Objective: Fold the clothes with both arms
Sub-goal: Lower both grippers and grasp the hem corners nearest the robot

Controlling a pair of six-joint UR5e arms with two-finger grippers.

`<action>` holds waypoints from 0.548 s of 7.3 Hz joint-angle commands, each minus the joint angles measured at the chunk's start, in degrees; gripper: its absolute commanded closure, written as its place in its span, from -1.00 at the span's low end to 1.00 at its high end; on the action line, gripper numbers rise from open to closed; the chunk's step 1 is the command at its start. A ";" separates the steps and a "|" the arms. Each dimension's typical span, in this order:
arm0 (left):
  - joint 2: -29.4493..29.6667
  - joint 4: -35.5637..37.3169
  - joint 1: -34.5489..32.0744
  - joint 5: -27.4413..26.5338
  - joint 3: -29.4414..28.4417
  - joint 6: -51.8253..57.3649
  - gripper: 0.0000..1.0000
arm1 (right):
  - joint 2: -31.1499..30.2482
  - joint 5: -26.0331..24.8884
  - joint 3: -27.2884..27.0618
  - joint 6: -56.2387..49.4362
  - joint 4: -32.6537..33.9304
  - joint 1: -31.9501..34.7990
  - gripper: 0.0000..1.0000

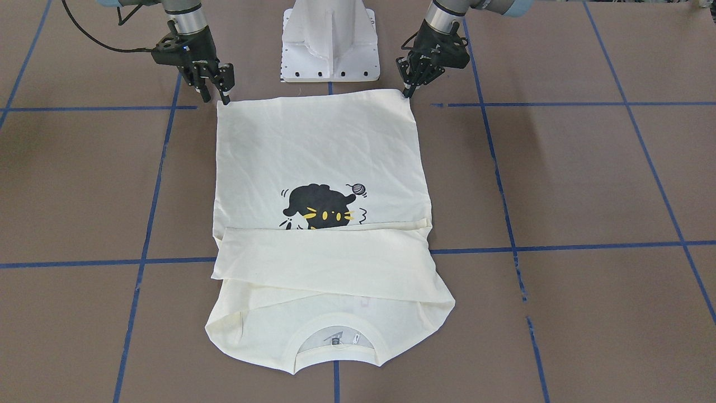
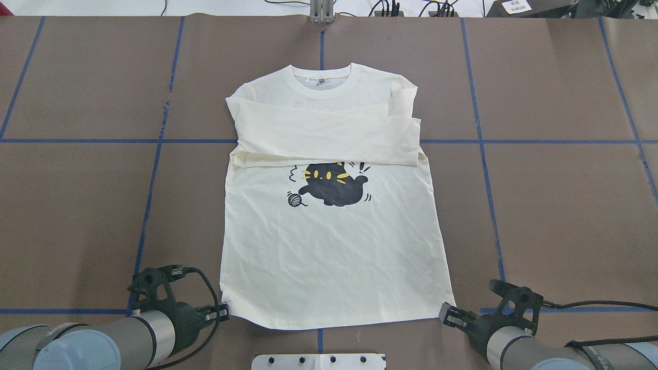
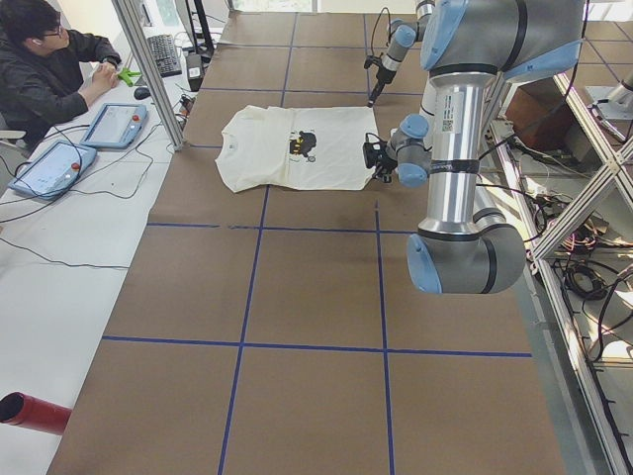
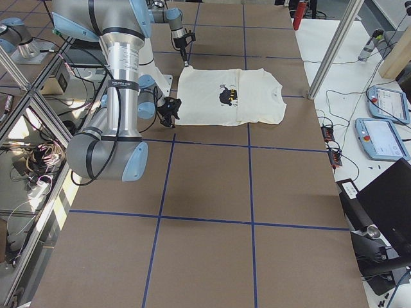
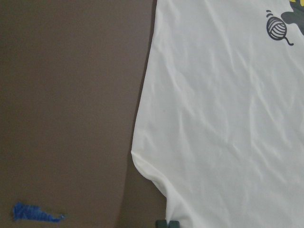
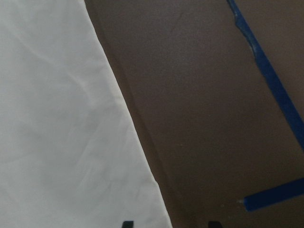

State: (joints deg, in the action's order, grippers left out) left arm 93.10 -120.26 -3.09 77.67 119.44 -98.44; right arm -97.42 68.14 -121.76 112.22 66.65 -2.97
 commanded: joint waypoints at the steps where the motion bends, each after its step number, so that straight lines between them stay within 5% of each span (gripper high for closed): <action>1: -0.02 0.03 -0.07 0.02 0.01 0.00 1.00 | 0.22 -0.02 0.47 0.02 -0.03 -0.11 -0.14; 2: -0.02 0.03 -0.07 0.02 0.01 0.00 1.00 | 0.30 -0.02 0.38 0.02 -0.21 -0.11 0.05; 4: -0.02 0.03 -0.07 0.02 0.01 0.00 1.00 | 2.23 0.06 0.47 -0.07 -0.03 -0.02 0.99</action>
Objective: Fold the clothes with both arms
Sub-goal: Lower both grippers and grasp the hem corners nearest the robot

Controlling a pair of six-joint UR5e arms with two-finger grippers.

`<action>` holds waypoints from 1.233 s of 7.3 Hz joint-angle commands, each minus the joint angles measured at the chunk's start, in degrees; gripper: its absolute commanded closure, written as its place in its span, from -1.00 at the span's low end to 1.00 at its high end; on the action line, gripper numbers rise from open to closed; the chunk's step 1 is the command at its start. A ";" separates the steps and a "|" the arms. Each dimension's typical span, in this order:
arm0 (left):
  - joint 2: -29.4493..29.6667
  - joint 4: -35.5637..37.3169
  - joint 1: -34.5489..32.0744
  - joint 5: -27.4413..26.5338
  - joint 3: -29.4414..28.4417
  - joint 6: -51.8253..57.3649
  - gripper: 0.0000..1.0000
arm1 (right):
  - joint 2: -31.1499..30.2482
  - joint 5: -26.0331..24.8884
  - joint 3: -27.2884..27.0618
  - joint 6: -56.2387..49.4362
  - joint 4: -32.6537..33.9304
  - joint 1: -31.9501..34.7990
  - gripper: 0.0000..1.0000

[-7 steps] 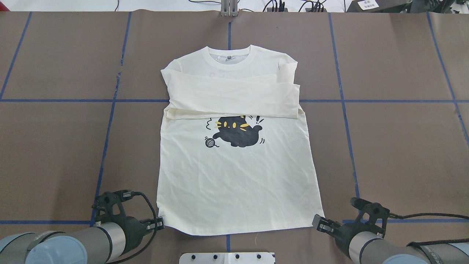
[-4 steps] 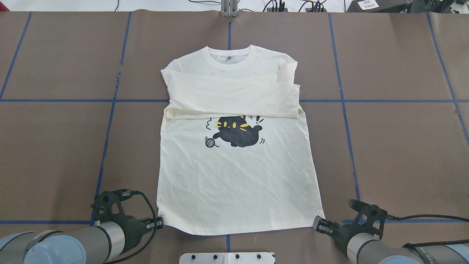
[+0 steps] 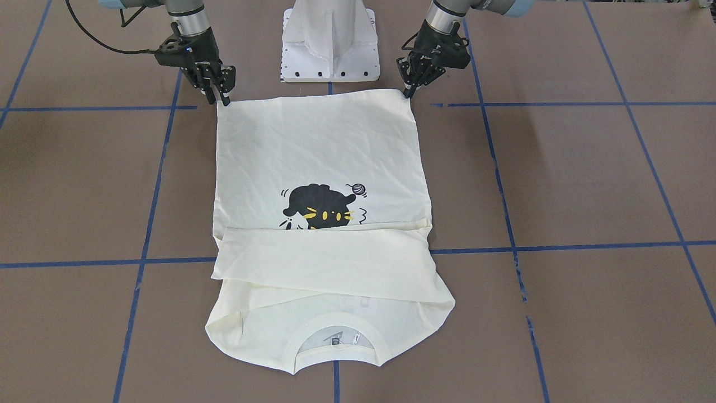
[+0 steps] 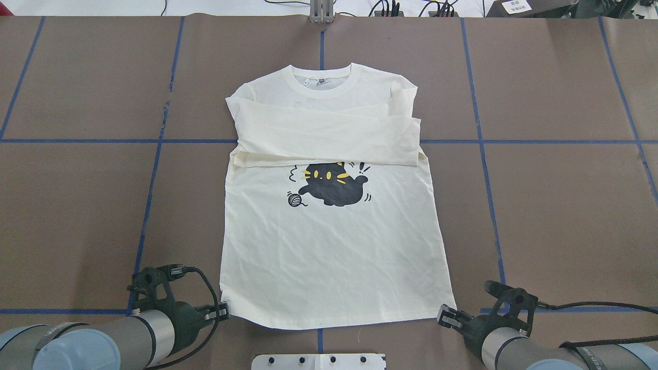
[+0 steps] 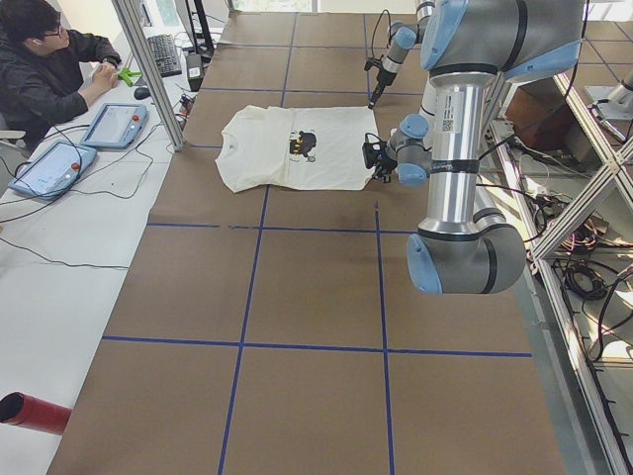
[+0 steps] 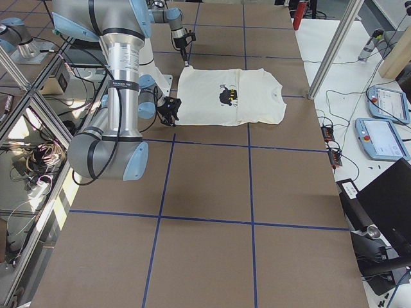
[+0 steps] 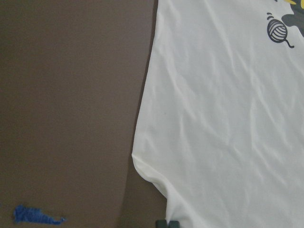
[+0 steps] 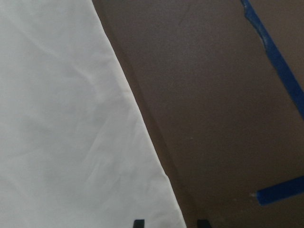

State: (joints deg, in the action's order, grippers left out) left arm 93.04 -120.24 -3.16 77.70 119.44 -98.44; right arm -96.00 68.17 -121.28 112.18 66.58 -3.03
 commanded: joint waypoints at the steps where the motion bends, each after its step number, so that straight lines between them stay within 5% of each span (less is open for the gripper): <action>1: 0.04 0.00 0.00 0.00 0.00 0.00 1.00 | 0.73 -0.06 0.08 -0.03 0.13 0.04 1.00; 5: -0.05 0.09 -0.18 0.09 0.35 0.09 1.00 | 0.38 0.38 -2.01 -0.64 0.65 0.91 1.00; 6: -1.27 5.05 -1.22 0.96 6.70 1.13 1.00 | 0.02 0.82 -7.86 -0.73 6.74 0.92 1.00; 8: -1.72 29.24 -1.41 9.36 30.12 2.29 1.00 | 0.55 5.80 -25.76 -0.73 24.30 0.74 1.00; 9: -1.37 34.23 -2.37 13.23 35.80 2.46 1.00 | 2.38 8.88 -32.63 -0.82 31.26 1.70 1.00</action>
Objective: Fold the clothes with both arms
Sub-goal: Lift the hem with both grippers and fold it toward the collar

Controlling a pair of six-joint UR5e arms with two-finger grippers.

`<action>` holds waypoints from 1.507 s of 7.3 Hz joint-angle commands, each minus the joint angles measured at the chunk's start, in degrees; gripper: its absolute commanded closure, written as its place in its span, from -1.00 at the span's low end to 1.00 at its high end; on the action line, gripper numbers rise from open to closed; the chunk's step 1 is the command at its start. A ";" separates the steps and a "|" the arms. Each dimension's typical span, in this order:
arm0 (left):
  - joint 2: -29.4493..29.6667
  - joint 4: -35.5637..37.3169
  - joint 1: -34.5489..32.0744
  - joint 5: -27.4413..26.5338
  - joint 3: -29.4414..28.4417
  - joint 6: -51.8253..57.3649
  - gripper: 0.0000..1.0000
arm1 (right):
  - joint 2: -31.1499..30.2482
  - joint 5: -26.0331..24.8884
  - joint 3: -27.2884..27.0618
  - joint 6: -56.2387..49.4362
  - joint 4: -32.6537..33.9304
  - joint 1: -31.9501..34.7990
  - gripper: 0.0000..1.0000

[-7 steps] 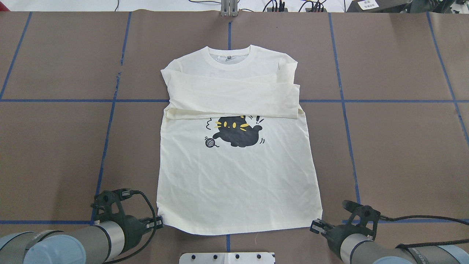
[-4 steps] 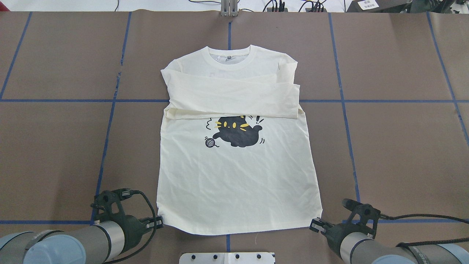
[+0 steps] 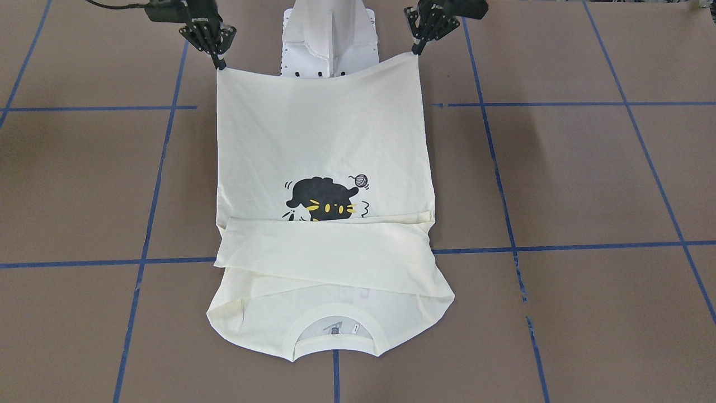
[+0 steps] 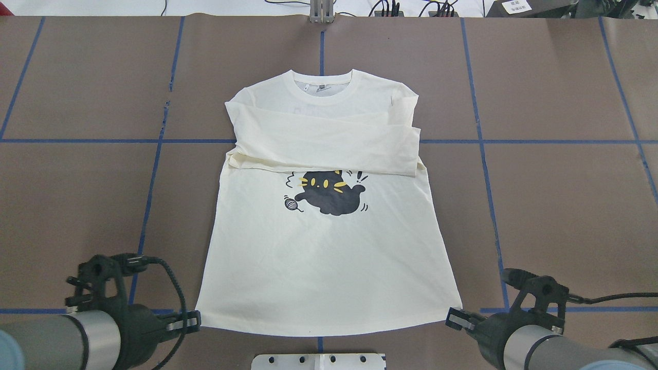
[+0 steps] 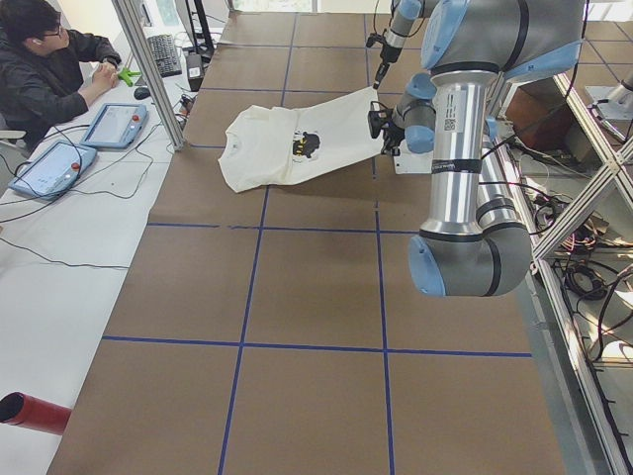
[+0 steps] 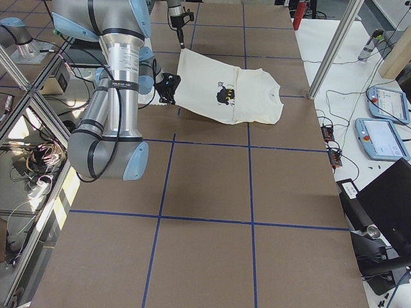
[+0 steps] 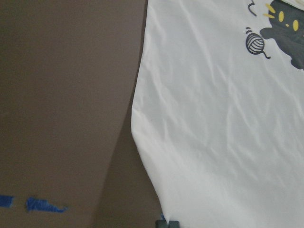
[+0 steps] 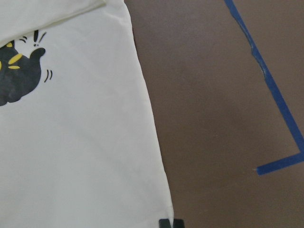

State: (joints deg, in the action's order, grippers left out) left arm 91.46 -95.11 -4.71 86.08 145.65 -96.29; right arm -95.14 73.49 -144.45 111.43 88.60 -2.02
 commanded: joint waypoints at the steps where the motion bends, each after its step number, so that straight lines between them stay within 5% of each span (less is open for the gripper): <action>1: 0.30 9.50 -3.95 7.06 9.74 1.44 1.00 | 5.28 8.81 -10.31 -1.12 14.18 5.40 1.00; 3: 3.88 9.68 -13.07 10.94 6.86 14.56 1.00 | 17.47 14.64 -8.75 -11.46 23.40 14.90 1.00; 4: 7.47 10.63 -19.48 12.00 2.06 20.46 1.00 | 25.89 16.93 -3.78 -13.76 27.64 20.42 1.00; 6: 17.31 13.19 -29.44 14.29 -11.97 29.37 1.00 | 33.24 18.09 8.60 -22.01 27.33 28.61 1.00; 8: 20.77 7.08 -33.76 14.03 -25.01 34.74 1.00 | 34.32 20.01 22.56 -26.70 15.63 35.39 1.00; 9: 20.87 3.65 -34.48 14.03 -28.72 35.28 1.00 | 35.02 20.81 29.86 -28.27 8.24 37.42 1.00; 11: 22.87 1.86 -36.93 13.94 -33.65 37.65 1.00 | 40.79 20.82 42.00 -30.56 3.52 40.94 1.00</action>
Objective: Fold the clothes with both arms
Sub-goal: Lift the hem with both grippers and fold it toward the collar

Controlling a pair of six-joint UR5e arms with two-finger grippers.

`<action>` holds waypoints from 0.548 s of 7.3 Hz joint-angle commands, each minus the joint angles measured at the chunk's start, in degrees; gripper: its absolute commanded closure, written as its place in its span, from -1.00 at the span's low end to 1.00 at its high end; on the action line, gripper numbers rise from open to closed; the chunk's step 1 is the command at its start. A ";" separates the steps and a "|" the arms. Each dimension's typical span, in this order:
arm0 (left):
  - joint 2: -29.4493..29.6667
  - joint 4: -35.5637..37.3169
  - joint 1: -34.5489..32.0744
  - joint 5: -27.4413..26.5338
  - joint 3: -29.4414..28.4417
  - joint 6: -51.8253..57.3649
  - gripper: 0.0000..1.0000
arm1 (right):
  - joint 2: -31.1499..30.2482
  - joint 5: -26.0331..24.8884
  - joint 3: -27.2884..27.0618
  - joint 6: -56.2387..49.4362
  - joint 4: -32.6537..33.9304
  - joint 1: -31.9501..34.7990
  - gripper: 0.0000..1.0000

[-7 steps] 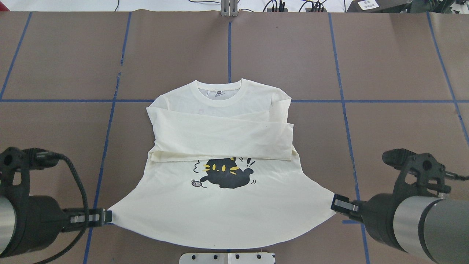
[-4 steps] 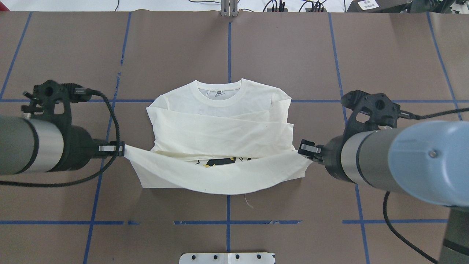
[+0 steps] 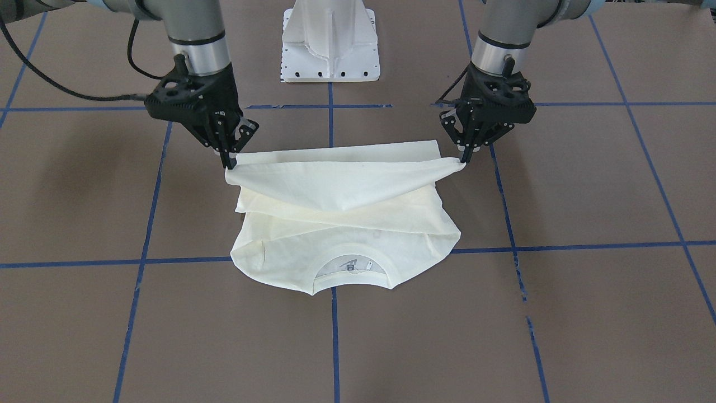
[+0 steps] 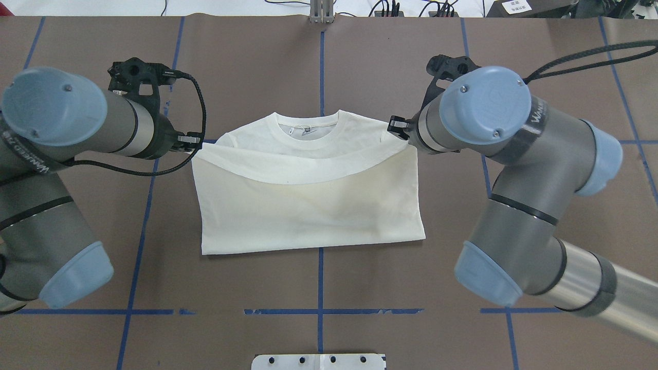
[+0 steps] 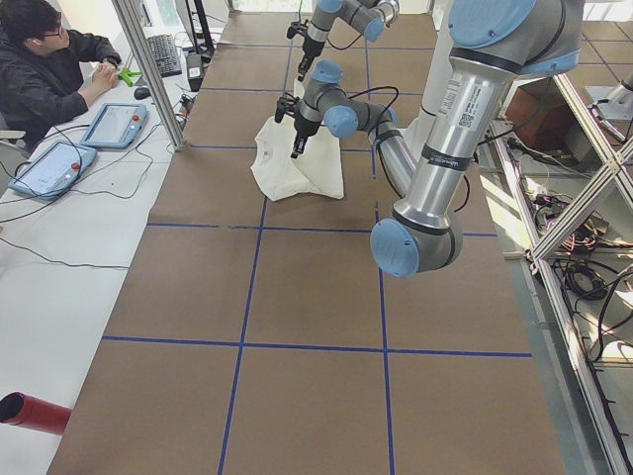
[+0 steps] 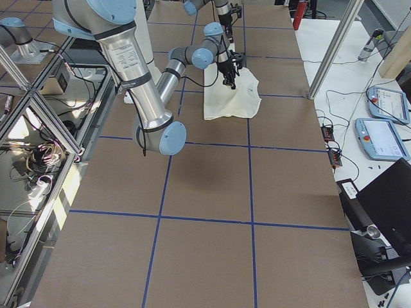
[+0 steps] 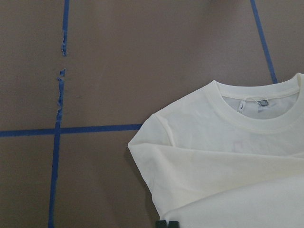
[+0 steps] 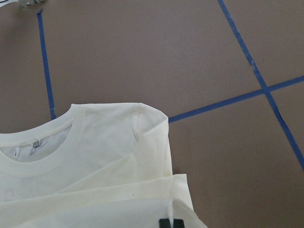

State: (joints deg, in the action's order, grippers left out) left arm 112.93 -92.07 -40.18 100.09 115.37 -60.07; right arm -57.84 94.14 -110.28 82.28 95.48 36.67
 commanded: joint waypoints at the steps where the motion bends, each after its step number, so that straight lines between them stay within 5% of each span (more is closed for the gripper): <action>1: 2.90 -1.27 -2.70 0.02 -5.83 1.53 1.00 | 4.31 0.25 10.59 -2.20 -4.76 3.31 1.00; 4: 5.37 -12.11 -2.88 -0.41 -19.95 1.53 1.00 | 4.31 0.08 19.28 -3.62 -11.60 3.50 1.00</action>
State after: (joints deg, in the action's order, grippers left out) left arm 117.81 -98.18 -42.98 99.91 101.69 -58.49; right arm -53.63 94.31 -94.92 79.19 87.29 40.07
